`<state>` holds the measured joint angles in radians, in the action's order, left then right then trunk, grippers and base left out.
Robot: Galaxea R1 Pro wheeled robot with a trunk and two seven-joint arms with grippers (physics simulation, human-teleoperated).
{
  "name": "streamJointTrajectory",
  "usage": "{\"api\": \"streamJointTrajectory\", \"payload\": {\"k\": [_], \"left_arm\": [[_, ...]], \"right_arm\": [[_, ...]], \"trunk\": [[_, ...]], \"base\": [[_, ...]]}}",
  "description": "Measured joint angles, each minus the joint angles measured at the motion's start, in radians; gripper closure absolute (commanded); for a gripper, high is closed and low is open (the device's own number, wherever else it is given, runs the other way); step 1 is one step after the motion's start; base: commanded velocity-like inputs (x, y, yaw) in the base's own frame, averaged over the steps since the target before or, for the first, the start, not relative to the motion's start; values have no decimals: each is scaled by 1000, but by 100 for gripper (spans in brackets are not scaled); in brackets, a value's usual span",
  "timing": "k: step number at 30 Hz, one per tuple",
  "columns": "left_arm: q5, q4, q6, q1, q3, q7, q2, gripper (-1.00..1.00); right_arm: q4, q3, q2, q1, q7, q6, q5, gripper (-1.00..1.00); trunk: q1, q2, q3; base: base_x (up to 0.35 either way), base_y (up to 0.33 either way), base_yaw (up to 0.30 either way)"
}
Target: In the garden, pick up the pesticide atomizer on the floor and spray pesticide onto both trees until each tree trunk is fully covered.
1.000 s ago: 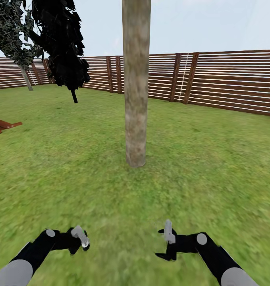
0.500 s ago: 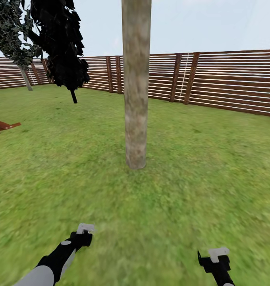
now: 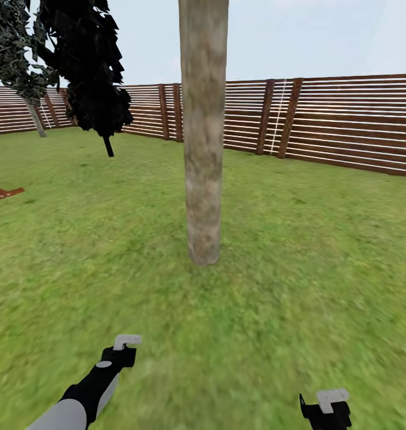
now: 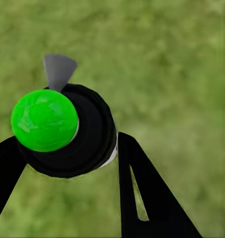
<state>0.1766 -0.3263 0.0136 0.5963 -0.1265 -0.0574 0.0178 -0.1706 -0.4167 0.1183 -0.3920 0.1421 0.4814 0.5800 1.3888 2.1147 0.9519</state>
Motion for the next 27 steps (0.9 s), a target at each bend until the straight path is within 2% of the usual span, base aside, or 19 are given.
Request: {"api": "streamJointTrajectory", "payload": {"k": [10, 17, 27], "left_arm": [[0, -1, 0, 0, 0, 0, -2, 100], [2, -1, 0, 0, 0, 2, -2, 100], [2, 0, 1, 0, 1, 2, -3, 100]], "right_arm": [[1, 0, -6, 0, 0, 0, 0, -100], [1, -1, -8, 0, 1, 0, -1, -100], [2, -1, -8, 0, 0, 0, -1, -100]], "trunk": [[0, 0, 0], [0, 0, 0], [0, 0, 0]], "base": [[288, -146, -286], [331, -38, -269], [309, -95, -23]]}}
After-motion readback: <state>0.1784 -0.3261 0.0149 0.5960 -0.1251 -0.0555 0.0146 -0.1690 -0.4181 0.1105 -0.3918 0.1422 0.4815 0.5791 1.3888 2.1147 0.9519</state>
